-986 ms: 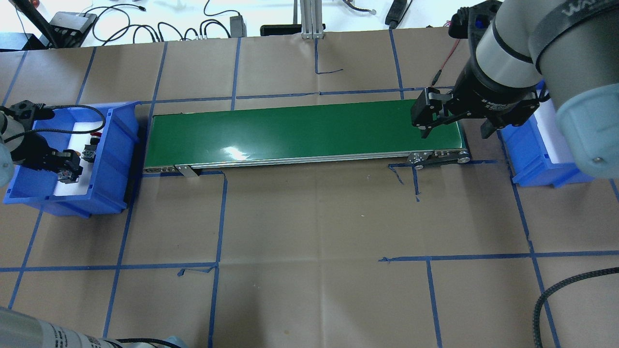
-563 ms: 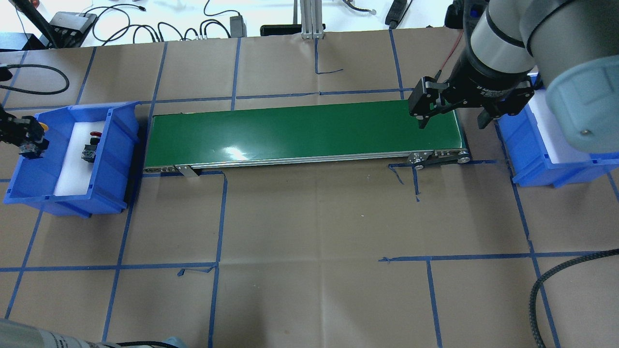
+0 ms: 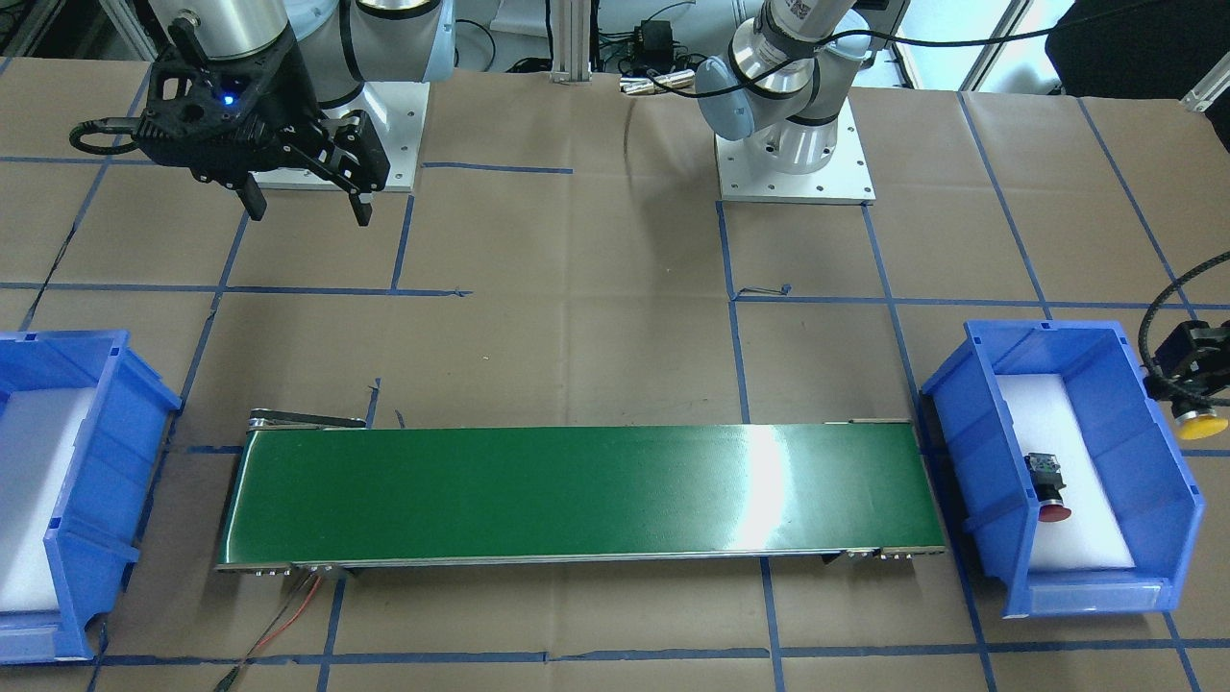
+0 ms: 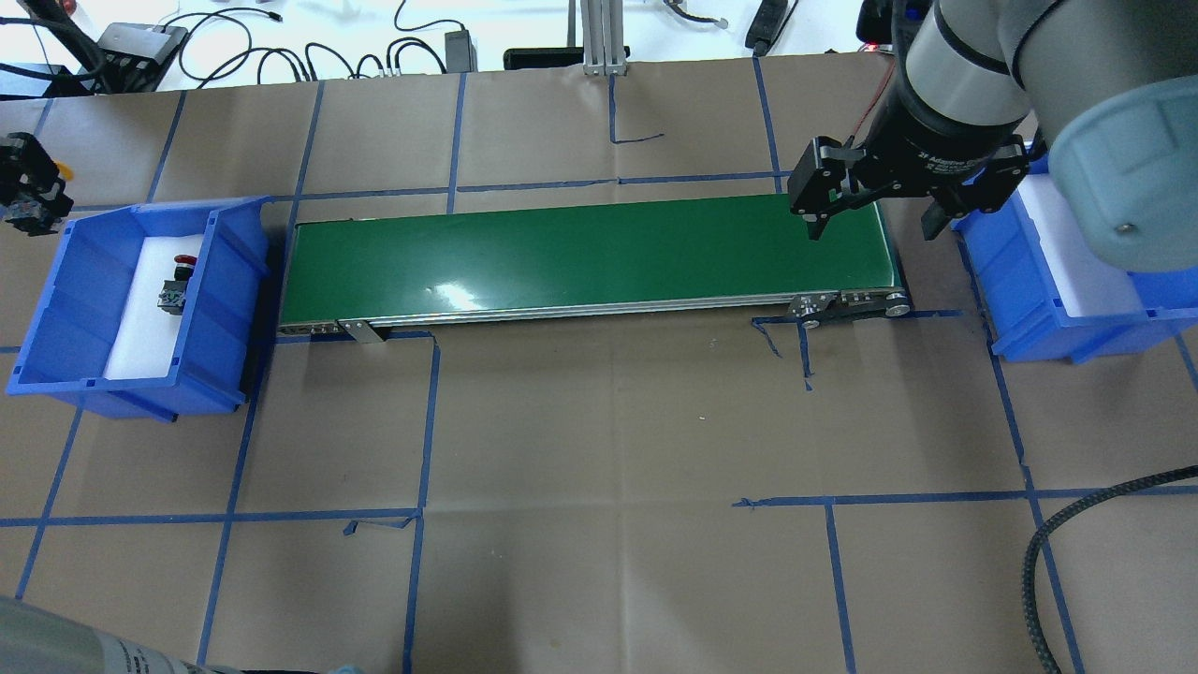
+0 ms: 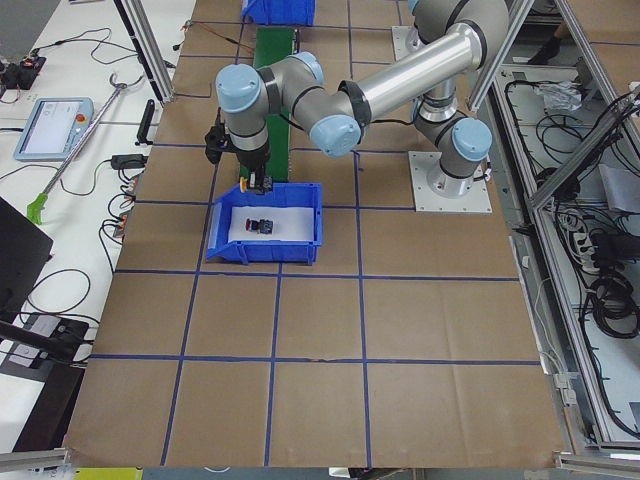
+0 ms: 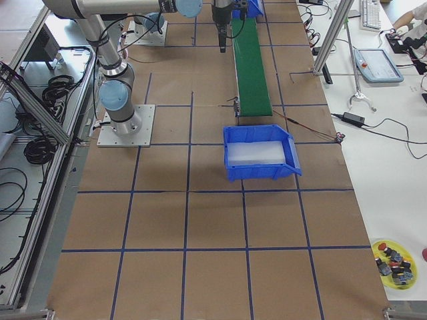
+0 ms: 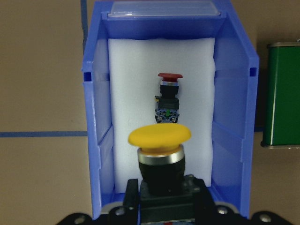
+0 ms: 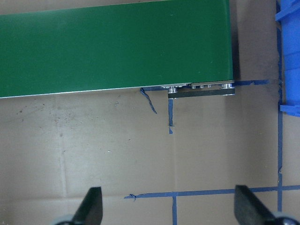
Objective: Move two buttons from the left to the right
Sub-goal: 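Lift the yellow-capped button and carry it over the conveyor's near end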
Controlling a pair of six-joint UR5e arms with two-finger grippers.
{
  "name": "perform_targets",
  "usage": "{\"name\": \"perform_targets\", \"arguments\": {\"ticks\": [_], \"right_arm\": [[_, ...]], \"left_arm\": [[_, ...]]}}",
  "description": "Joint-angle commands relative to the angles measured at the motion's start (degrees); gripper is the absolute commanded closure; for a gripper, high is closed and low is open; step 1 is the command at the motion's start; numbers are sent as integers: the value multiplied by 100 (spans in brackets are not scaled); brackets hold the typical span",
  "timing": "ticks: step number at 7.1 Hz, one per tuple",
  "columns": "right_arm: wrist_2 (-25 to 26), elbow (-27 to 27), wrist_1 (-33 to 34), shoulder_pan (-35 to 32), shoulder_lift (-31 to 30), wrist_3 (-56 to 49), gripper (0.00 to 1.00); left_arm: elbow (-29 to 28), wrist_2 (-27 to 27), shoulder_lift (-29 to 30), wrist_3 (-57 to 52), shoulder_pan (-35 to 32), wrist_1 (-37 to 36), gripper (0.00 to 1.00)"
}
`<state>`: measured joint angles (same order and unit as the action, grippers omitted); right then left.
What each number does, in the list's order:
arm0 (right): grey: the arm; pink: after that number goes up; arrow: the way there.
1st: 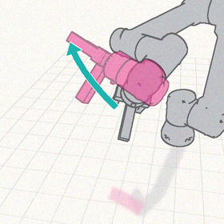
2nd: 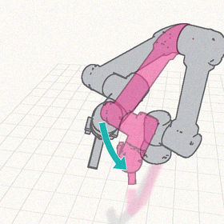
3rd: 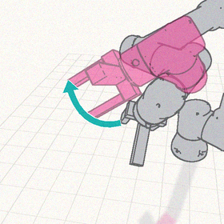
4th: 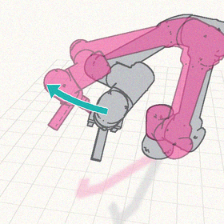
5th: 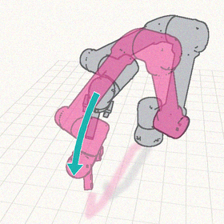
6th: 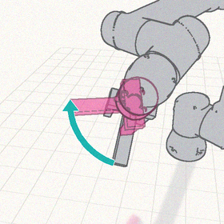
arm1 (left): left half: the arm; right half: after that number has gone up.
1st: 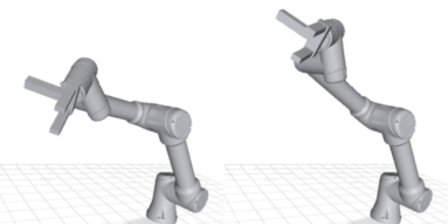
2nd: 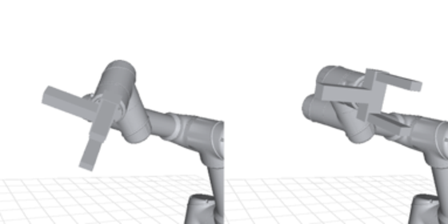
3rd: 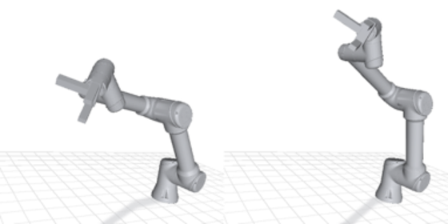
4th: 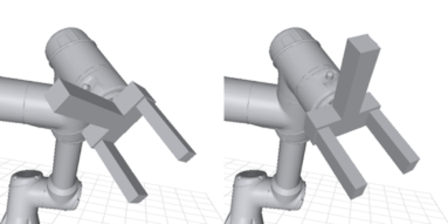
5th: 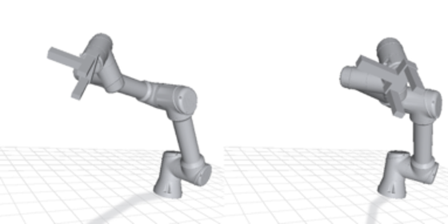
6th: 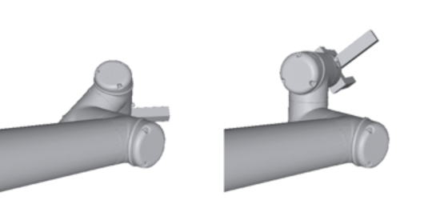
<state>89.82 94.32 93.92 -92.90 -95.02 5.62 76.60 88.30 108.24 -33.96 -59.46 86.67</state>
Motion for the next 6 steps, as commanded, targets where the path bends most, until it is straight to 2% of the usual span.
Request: {"name": "perform_targets", "arguments": {"ticks": [1,4,6], "right_arm": [[-8,-2,3,0,1,0,0],[-17,-19,3,0,1,0,0],[-17,-28,3,17,1,0,0]], "left_arm": [[-31,-15,65,982,-791,-10,84],[170,-6,240,1901,-1821,-10,86],[669,-15,311,1954,-1876,-516,87]]}}
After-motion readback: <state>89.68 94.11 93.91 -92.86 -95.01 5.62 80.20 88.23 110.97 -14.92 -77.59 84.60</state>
